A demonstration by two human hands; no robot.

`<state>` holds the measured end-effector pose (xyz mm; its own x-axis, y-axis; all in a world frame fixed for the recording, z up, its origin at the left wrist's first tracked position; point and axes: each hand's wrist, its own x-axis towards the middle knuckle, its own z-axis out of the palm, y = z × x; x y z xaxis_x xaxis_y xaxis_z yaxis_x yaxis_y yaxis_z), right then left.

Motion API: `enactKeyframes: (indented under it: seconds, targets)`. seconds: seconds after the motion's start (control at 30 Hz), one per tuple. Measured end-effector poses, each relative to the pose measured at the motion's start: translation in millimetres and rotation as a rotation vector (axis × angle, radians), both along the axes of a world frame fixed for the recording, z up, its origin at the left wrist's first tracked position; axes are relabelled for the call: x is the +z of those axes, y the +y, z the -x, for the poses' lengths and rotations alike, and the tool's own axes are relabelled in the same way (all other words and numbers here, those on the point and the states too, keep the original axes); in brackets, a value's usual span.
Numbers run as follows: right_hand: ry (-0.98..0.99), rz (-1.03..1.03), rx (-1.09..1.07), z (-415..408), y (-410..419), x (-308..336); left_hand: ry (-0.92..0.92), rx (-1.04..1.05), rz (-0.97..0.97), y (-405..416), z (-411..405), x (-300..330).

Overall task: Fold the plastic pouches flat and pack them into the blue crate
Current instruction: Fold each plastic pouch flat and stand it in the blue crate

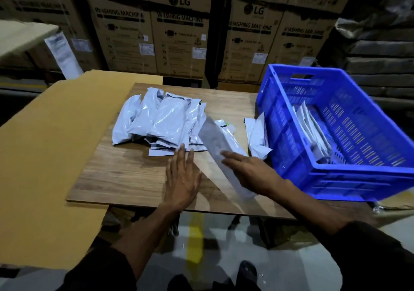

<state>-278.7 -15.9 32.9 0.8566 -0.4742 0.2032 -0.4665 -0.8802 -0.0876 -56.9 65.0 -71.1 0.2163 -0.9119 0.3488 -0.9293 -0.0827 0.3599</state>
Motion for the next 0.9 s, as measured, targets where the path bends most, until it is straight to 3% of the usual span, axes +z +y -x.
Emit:
enactKeyframes:
  seconds: [0.1,0.2,0.47,0.67,0.9]
  targets:
    - [-0.208,-0.03,-0.075,16.4,-16.8,25.7,0.002,-0.086,-0.193,-2.9,27.1,-20.9]
    - [-0.378,0.024,-0.132,34.5,-34.4,61.2,-0.058,-0.144,-0.25,-9.1,54.7,-28.9]
    - [-0.452,0.269,-0.387,131.9,-102.1,137.5,-0.104,-0.21,-0.275,-35.4,91.2,-26.9]
    - [-0.291,0.283,-0.561,209.7,-164.0,138.7,-0.107,-0.192,-0.236,-46.3,103.7,-31.6]
    - [0.193,0.039,-0.606,244.7,-194.0,69.2,-0.072,-0.165,-0.222,-56.7,109.0,-33.9]
